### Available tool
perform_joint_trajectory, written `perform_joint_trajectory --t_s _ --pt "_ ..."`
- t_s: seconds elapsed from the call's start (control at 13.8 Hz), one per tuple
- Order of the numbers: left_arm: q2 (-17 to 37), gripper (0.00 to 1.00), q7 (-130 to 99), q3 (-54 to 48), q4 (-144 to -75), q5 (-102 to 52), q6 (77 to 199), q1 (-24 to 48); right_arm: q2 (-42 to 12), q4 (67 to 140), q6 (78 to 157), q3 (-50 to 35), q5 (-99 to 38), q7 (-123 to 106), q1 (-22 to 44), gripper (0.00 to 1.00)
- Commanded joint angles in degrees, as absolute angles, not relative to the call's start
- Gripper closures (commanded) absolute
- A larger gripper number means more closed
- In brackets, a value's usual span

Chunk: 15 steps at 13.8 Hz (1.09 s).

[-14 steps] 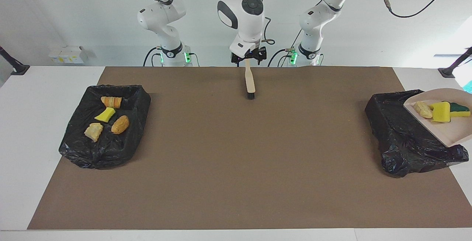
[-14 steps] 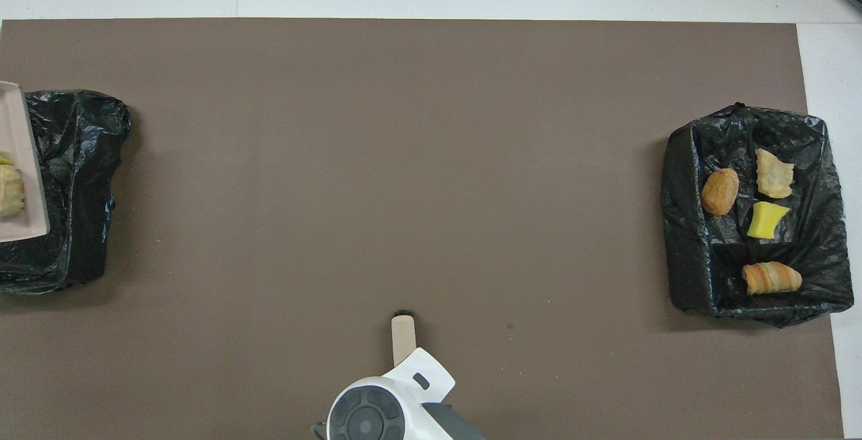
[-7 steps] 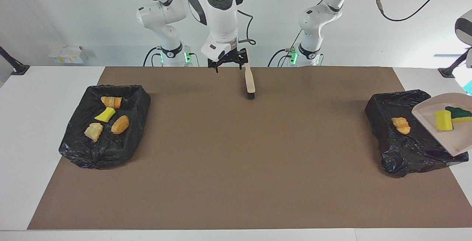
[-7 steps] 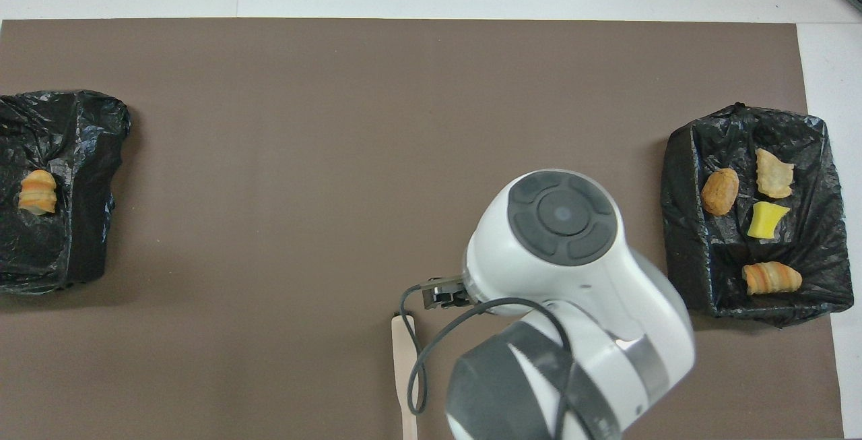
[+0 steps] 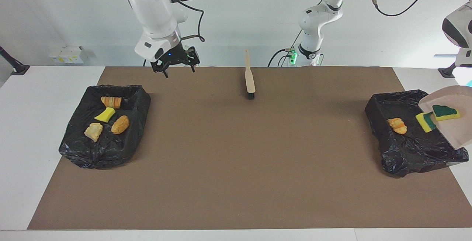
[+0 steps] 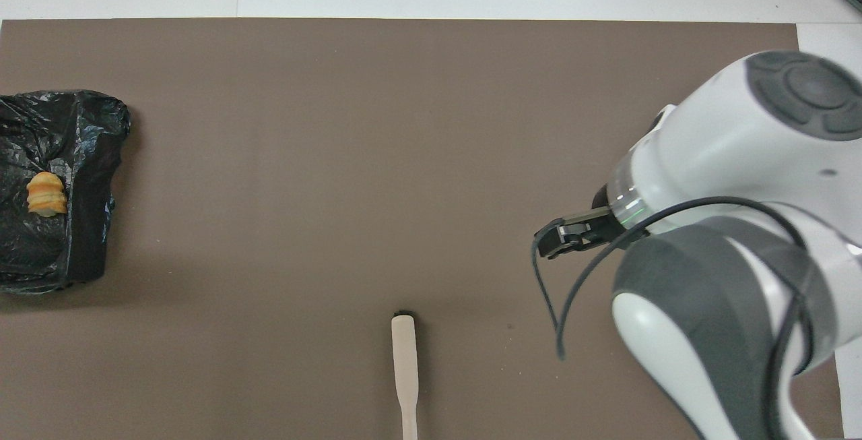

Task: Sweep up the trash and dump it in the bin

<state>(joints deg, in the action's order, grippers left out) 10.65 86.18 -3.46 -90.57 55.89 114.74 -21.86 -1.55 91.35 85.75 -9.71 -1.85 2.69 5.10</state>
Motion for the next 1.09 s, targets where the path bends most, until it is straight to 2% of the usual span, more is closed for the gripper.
perform_joint_trajectory --t_s 0.0,0.29,0.58,1.01 --pt "8.79 1.00 82.54 -2.72 -92.46 61.07 109.36 -18.03 -1.23 90.09 84.64 -8.80 2.71 0.27 4.05 0.00" --pt "8.53 1.00 80.60 -2.73 -92.29 63.63 105.56 -15.29 -1.32 86.58 84.64 -1.07 3.60 -4.63 3.78 0.00" --pt "8.35 1.00 78.75 -2.90 -91.94 66.36 103.10 -13.53 0.34 87.27 85.08 5.70 3.34 -5.80 4.04 0.00" --pt "7.82 1.00 78.84 -3.34 -88.95 57.93 103.01 -13.27 1.40 87.71 84.64 6.15 1.32 -4.49 4.22 0.00"
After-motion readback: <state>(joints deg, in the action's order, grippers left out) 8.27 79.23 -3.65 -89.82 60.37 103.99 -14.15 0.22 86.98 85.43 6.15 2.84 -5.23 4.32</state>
